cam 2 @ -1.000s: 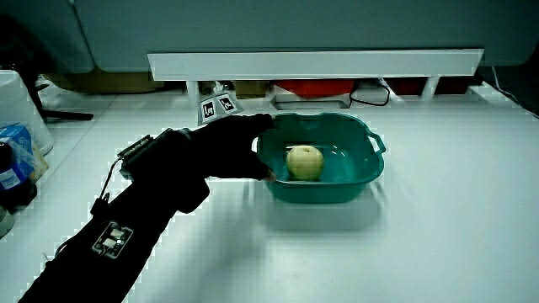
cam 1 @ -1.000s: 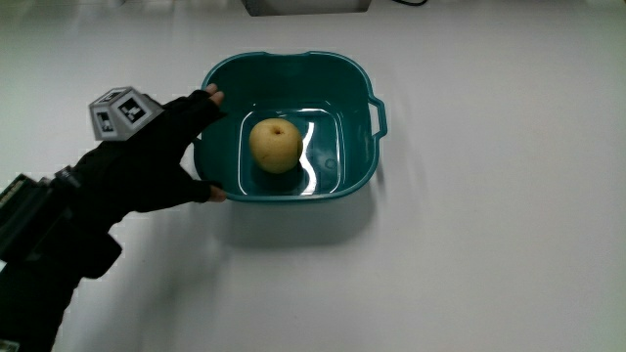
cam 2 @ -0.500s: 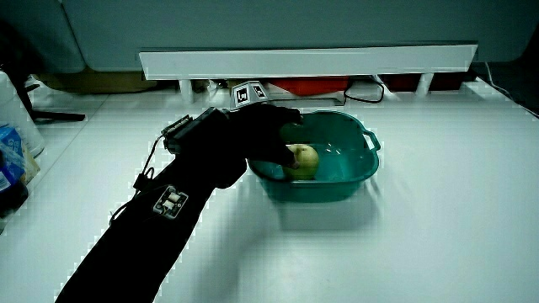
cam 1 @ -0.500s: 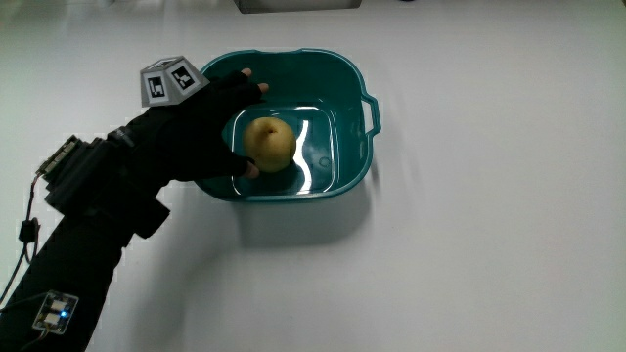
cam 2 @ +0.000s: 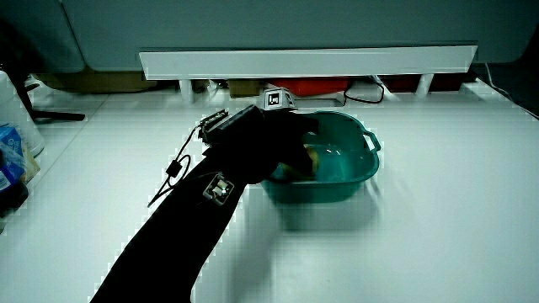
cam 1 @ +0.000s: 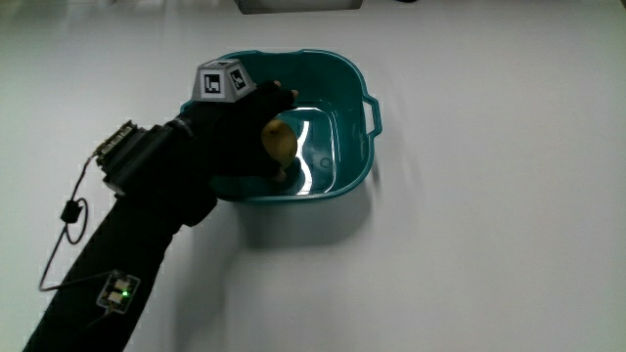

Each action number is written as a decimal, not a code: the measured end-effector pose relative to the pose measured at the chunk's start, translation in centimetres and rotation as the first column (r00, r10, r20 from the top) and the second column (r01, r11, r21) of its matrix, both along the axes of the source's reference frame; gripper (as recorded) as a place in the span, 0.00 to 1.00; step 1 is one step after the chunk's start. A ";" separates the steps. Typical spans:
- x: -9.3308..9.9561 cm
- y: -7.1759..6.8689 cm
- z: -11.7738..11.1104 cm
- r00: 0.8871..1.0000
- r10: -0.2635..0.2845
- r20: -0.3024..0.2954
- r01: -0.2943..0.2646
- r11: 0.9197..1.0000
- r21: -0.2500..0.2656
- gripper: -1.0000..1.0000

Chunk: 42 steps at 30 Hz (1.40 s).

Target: Pick pear from plate

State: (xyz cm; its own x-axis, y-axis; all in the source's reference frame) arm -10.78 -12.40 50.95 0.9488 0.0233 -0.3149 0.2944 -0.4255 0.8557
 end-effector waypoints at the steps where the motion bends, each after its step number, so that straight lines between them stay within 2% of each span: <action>1: 0.1 0.1 0.2 1.000 0.001 0.014 -0.001 1.000 0.001 0.50; 4: 0.3 0.3 1.0 0.999 0.026 0.027 -0.026 1.000 0.000 0.50; 12: 0.4 0.7 1.8 0.999 0.010 0.049 -0.011 0.999 0.036 0.50; 21: 0.4 0.9 1.9 0.999 -0.018 0.030 0.016 0.998 0.068 0.67; 26: 0.3 0.9 1.6 0.999 -0.026 0.019 0.023 0.991 0.131 0.77; 32: 0.0 0.9 1.8 0.999 -0.040 -0.022 0.044 0.980 0.196 0.88; 38: -0.4 1.0 1.5 0.997 -0.058 -0.051 0.066 0.978 0.196 1.00; 42: -0.4 0.9 1.6 0.997 -0.057 -0.048 0.065 0.979 0.192 1.00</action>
State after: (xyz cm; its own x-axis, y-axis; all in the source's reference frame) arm -11.20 -11.47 52.58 0.9365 0.0302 -0.3494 0.2966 -0.5998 0.7432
